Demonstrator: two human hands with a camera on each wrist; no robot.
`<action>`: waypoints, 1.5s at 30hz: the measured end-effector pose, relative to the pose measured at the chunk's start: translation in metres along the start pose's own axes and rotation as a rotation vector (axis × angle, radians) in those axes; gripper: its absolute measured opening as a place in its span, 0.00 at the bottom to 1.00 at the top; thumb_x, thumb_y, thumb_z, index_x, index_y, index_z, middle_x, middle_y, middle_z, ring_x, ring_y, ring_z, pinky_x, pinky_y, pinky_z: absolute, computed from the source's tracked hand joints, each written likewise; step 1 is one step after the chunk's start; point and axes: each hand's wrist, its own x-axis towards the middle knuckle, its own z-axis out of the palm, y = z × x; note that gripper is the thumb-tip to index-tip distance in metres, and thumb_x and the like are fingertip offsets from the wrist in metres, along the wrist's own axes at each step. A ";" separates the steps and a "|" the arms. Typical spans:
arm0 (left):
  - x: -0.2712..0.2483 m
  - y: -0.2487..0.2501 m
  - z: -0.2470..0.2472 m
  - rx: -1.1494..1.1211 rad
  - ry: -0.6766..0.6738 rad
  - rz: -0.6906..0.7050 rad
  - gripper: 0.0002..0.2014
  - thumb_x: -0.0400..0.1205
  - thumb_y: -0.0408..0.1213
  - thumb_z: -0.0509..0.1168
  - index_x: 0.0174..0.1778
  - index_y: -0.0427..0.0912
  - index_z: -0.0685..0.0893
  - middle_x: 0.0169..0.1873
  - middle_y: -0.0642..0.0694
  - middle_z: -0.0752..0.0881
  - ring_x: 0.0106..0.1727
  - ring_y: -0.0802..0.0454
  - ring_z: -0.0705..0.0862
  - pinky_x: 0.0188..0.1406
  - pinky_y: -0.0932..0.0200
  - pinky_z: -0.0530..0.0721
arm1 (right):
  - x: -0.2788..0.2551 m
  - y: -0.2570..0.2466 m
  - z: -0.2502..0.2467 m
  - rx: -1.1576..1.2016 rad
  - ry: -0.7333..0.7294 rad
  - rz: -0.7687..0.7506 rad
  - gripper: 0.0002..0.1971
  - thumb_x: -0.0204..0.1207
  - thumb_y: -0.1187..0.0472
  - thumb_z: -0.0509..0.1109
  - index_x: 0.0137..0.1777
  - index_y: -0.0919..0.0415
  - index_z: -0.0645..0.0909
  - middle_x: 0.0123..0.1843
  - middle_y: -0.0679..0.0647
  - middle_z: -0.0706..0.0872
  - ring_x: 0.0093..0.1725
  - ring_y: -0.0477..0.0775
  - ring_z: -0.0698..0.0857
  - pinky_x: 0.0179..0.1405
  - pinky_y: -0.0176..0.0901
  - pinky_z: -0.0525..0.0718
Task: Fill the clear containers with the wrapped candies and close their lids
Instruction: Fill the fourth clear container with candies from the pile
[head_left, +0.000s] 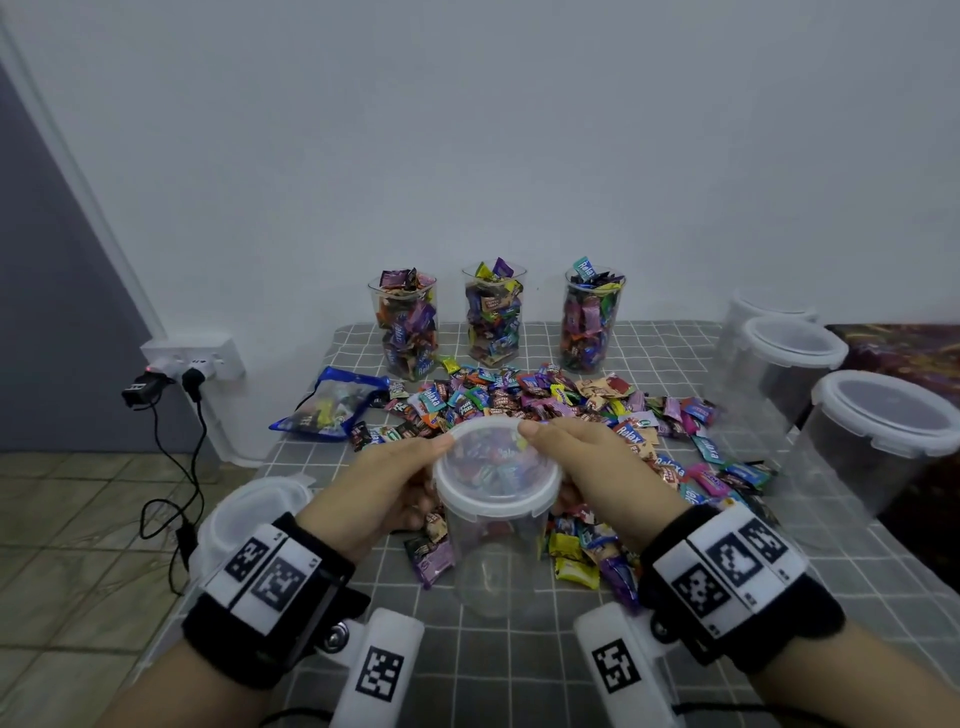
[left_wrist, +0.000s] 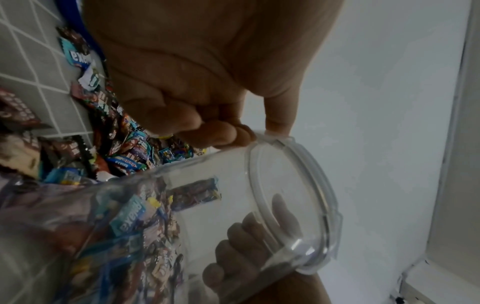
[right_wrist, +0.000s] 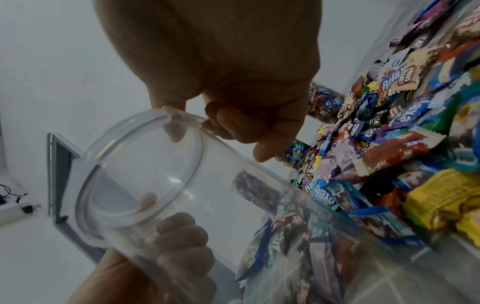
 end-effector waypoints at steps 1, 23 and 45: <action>0.000 0.000 0.000 -0.003 -0.005 -0.001 0.16 0.67 0.51 0.65 0.32 0.39 0.78 0.18 0.50 0.74 0.19 0.58 0.71 0.18 0.67 0.69 | 0.001 0.000 0.000 0.003 0.003 0.002 0.16 0.80 0.51 0.66 0.38 0.63 0.77 0.26 0.54 0.76 0.22 0.48 0.73 0.21 0.36 0.74; -0.011 0.029 -0.005 0.731 -0.210 0.338 0.53 0.52 0.67 0.74 0.73 0.74 0.58 0.70 0.66 0.70 0.68 0.73 0.72 0.68 0.62 0.73 | -0.011 0.014 -0.023 -0.454 -0.382 -0.066 0.37 0.61 0.53 0.76 0.71 0.38 0.68 0.68 0.40 0.79 0.66 0.41 0.78 0.69 0.43 0.75; -0.022 0.049 -0.048 0.783 0.077 0.388 0.49 0.51 0.66 0.72 0.71 0.69 0.63 0.67 0.68 0.71 0.66 0.72 0.72 0.63 0.72 0.68 | -0.013 0.017 -0.008 -0.398 -0.326 -0.093 0.32 0.64 0.52 0.82 0.63 0.45 0.66 0.62 0.40 0.76 0.64 0.40 0.77 0.68 0.45 0.76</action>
